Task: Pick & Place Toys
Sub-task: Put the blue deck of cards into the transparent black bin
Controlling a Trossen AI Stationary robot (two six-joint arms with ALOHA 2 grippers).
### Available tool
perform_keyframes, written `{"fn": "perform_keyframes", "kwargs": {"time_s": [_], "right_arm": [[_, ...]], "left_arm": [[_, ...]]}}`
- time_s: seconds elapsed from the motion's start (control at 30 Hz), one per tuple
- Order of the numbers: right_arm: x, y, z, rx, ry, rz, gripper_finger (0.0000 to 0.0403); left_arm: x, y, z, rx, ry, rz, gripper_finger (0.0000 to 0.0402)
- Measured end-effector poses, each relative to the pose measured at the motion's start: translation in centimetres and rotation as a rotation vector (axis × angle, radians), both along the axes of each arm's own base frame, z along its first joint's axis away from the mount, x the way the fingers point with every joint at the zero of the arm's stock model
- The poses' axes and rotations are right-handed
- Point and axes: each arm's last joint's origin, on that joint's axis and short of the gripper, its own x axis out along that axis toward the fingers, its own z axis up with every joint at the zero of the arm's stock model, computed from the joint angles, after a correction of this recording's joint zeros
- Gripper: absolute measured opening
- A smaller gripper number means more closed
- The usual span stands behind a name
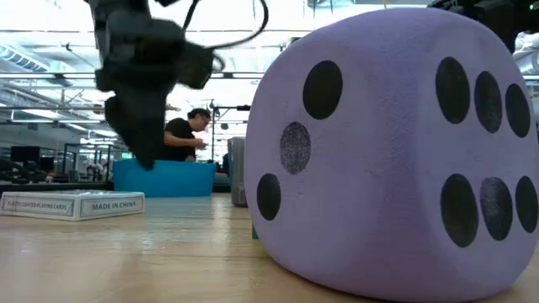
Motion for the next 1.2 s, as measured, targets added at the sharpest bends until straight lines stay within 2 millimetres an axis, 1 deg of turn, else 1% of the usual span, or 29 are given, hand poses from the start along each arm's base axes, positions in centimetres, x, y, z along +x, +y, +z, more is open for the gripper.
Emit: {"fn": "perform_keyframes", "kwargs": {"time_s": [0.07,0.13,0.3,0.37,0.47,0.63,0.73,0.83,1.0,1.07,1.2], "right_arm": [[0.0,0.0,0.0,0.003,0.002,0.012,0.0290],[0.0,0.0,0.0,0.003,0.002,0.010,0.0290],[0.1,-0.2,0.0,0.002,0.001,-0.005,0.0290],[0.1,-0.2,0.0,0.006,0.000,-0.007,0.0290],[0.1,-0.2,0.0,0.008,-0.001,-0.007,0.0290],[0.1,-0.2,0.0,0.007,0.001,-0.007,0.0290],[0.1,-0.2,-0.1,0.006,0.003,-0.007,0.0290],[0.1,-0.2,-0.1,0.006,0.004,-0.007,0.0290],[0.1,-0.2,-0.1,0.007,0.003,-0.007,0.0290],[0.1,-0.2,-0.1,0.013,0.001,-0.008,0.0290],[0.1,-0.2,-0.1,0.014,0.000,-0.008,0.0290]], "left_arm": [[-0.1,0.5,-0.6,0.019,0.048,0.011,0.0296],[-0.1,0.8,-1.1,0.051,0.080,-0.024,0.0312],[0.1,1.0,-1.1,0.046,0.069,-0.121,0.0341],[0.1,0.9,-1.1,0.059,0.065,-0.206,0.0345],[-0.5,0.4,-1.2,0.085,0.099,-0.367,0.0346],[-1.8,-1.0,-1.3,0.144,0.163,-0.617,0.0347],[-2.2,-1.8,-1.3,0.164,0.164,-0.710,0.0347],[-2.4,-2.3,-1.3,0.198,0.162,-0.737,0.0347],[-2.7,-2.3,-1.7,0.272,0.169,-0.722,0.0347],[-2.9,-2.2,-2.4,0.265,0.162,-0.697,0.0347],[-3.5,-2.0,-3.4,0.195,0.164,-0.622,0.0347]]}}
